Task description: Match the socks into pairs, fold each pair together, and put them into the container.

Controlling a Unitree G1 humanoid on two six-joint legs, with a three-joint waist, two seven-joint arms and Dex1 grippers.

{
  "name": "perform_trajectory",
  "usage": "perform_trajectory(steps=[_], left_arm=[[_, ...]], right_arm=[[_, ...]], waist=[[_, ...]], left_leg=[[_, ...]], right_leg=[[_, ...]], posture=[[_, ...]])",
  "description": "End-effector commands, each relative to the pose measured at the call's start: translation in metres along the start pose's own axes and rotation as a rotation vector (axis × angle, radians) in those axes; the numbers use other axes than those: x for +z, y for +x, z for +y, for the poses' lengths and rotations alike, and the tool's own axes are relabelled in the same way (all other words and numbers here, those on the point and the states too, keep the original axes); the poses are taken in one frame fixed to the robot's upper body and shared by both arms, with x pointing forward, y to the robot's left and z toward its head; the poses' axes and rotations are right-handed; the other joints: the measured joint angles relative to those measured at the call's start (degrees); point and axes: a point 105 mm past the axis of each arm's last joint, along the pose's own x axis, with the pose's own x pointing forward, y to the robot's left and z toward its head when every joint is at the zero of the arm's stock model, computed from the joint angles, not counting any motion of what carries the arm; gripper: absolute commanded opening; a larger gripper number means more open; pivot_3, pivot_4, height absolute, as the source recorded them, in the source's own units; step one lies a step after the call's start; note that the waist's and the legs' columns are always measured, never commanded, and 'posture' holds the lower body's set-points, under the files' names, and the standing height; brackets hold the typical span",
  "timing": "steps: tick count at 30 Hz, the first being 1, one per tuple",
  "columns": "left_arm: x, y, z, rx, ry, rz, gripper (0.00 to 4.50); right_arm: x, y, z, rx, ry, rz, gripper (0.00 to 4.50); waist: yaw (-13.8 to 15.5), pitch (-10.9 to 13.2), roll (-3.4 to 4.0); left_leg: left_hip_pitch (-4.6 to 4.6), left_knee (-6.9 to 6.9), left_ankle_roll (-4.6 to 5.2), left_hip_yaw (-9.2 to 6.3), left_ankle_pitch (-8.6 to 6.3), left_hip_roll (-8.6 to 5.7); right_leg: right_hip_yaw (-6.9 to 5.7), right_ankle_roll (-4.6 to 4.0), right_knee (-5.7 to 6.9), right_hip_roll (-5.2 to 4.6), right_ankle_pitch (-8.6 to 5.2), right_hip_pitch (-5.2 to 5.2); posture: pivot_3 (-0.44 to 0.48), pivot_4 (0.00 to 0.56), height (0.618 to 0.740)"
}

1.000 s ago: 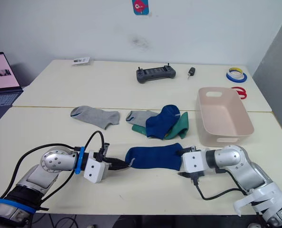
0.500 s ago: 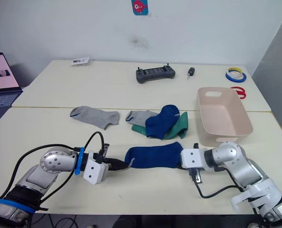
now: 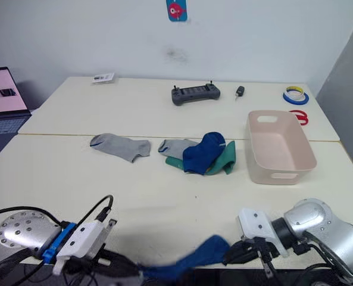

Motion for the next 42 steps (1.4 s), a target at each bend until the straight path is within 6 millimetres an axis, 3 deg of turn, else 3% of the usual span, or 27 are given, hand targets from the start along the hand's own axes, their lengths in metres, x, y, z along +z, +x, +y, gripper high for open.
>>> perform_trajectory(steps=[1,4,9,11,17,25,33,36,42], left_arm=[[-0.001,-0.01,0.01,0.071,-0.143,-0.038,0.0],[-0.014,-0.016,0.039,0.201,-0.275,-0.097,0.0],[-0.031,-0.021,0.08,0.343,-0.349,-0.104,0.0],[-0.033,-0.023,0.09,0.374,-0.361,-0.104,0.0],[-0.029,-0.032,0.118,0.449,-0.353,-0.089,0.0],[-0.025,-0.044,0.146,0.511,-0.31,-0.042,0.0],[-0.028,-0.036,0.155,0.492,-0.294,-0.019,0.0],[-0.022,-0.034,0.152,0.47,-0.282,-0.032,0.0],[-0.017,-0.034,0.15,0.465,-0.263,-0.036,0.0]], right_arm=[[0.005,-0.004,-0.011,-0.038,0.086,-0.026,0.02],[-0.002,-0.003,-0.052,-0.183,0.19,-0.038,0.02],[-0.002,0.003,-0.097,-0.323,0.231,-0.043,0.02],[-0.001,0.004,-0.107,-0.355,0.235,-0.043,0.02],[-0.002,0.003,-0.121,-0.401,0.163,-0.005,0.02],[-0.005,0.0,-0.123,-0.438,0.136,0.003,0.02],[-0.005,-0.004,-0.132,-0.519,0.12,-0.015,0.02],[-0.002,-0.01,-0.132,-0.536,0.08,-0.027,0.66],[0.003,-0.039,-0.118,-0.533,-0.104,0.011,2.67]], waist=[[0.0,0.0,0.0],[-0.1,0.0,-0.02],[0.0,0.0,-0.03],[0.0,0.0,-0.03],[0.1,0.0,-0.03],[0.1,0.0,-0.03],[0.0,0.0,-0.03],[0.0,0.0,-0.03],[0.0,0.0,-0.03]], left_leg=[[0.01,-0.02,0.0,-0.01,0.0,0.01],[-0.03,-0.06,0.01,-0.02,0.0,-0.01],[-0.66,0.02,0.0,-0.03,0.0,-0.09],[-0.72,0.04,-0.01,0.0,0.01,-0.11],[-0.73,0.04,0.0,-0.02,0.01,-0.08],[-0.68,0.04,0.0,-0.03,0.01,-0.08],[-0.69,0.05,-0.01,-0.01,0.01,-0.09],[-0.69,0.06,-0.01,-0.03,0.02,-0.09],[-0.71,0.05,-0.01,0.0,0.01,-0.11]], right_leg=[[0.02,0.02,-0.01,0.03,-0.04,-0.01],[0.04,-0.02,-0.01,0.1,-0.06,-0.1],[0.0,-0.26,0.08,0.25,0.08,-0.71],[-0.01,-0.26,0.08,0.25,0.09,-0.76],[-0.02,-0.26,0.06,0.06,0.09,-0.77],[-0.06,-0.26,0.14,0.09,0.09,-0.77],[-0.04,-0.26,0.14,0.07,0.09,-0.75],[-0.03,-0.26,0.15,0.05,0.09,-0.74],[-0.05,-0.26,0.1,0.05,0.09,-0.75]], posture=[[0.0,0.15,0.74],[0.0,0.15,0.74],[0.0,0.15,0.74],[0.0,0.15,0.74],[0.0,0.15,0.74],[0.0,0.15,0.74],[0.0,0.15,0.74],[0.0,0.15,0.74],[0.0,0.15,0.74]])
